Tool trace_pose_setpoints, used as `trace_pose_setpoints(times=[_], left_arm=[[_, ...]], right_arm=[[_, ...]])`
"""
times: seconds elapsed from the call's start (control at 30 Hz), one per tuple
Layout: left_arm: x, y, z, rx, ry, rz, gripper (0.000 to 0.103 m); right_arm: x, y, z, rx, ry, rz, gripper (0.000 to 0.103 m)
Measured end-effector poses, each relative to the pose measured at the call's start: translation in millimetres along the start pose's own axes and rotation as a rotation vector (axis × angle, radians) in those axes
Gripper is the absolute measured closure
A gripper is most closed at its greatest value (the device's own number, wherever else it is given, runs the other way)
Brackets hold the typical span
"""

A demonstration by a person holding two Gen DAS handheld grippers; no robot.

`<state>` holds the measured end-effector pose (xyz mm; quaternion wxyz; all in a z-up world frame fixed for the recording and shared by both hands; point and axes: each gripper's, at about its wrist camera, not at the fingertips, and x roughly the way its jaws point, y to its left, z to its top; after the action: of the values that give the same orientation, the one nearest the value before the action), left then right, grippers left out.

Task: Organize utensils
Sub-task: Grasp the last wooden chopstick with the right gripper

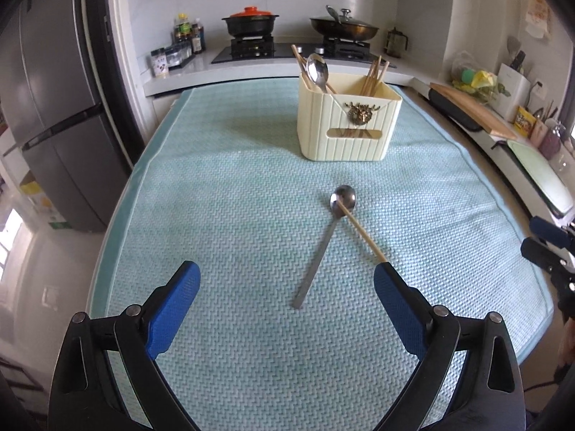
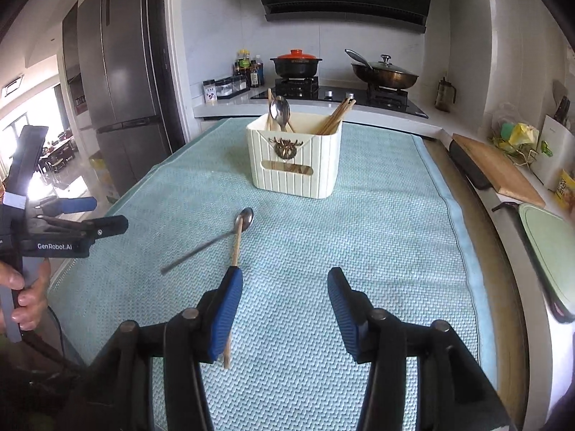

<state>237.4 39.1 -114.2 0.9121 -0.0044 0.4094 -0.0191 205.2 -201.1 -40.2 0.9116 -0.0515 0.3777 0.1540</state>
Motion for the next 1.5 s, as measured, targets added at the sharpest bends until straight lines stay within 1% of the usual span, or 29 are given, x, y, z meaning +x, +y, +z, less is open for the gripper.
trace_pose_setpoints(times=[0.13, 0.37, 0.47, 0.6, 0.73, 0.9, 0.97, 1.07, 1.1, 1.17, 1.23, 1.3, 1.37, 1.5], left_arm=[[0, -1, -6, 0.003, 0.001, 0.01, 0.005], [3, 5, -14, -0.012, 0.011, 0.018, 0.005], [7, 13, -21, -0.031, 0.018, 0.04, 0.005], [18, 30, -33, -0.077, 0.057, 0.063, 0.005], [22, 40, -42, -0.102, 0.084, 0.071, 0.005], [17, 43, -49, -0.1, 0.084, 0.085, 0.005], [14, 46, -51, -0.108, 0.084, 0.086, 0.005], [14, 49, -53, -0.112, 0.089, 0.093, 0.005], [14, 50, -54, -0.113, 0.09, 0.096, 0.005], [14, 52, -55, -0.115, 0.093, 0.099, 0.005], [14, 53, -57, -0.117, 0.097, 0.098, 0.005], [16, 53, -58, -0.116, 0.101, 0.095, 0.005], [20, 52, -59, -0.113, 0.111, 0.085, 0.005], [28, 45, -60, -0.093, 0.128, 0.067, 0.005]], right_arm=[[0, 2, -9, 0.01, 0.013, -0.003, 0.053], [5, 7, -18, 0.041, 0.037, 0.018, 0.053], [11, 11, -23, 0.037, 0.057, 0.027, 0.053], [24, 18, -27, 0.019, 0.103, 0.054, 0.053], [54, 30, -17, -0.045, 0.148, 0.091, 0.053], [122, 45, 15, -0.093, 0.225, 0.145, 0.053], [149, 53, 28, -0.11, 0.261, 0.159, 0.056], [190, 66, 39, -0.143, 0.332, 0.164, 0.065], [201, 69, 39, -0.152, 0.357, 0.151, 0.071], [218, 75, 35, -0.185, 0.402, 0.12, 0.078], [217, 76, 34, -0.207, 0.384, 0.076, 0.094], [210, 70, 33, -0.168, 0.386, 0.079, 0.096], [198, 61, 29, -0.141, 0.374, 0.073, 0.096], [171, 29, 20, -0.05, 0.347, 0.042, 0.096]])
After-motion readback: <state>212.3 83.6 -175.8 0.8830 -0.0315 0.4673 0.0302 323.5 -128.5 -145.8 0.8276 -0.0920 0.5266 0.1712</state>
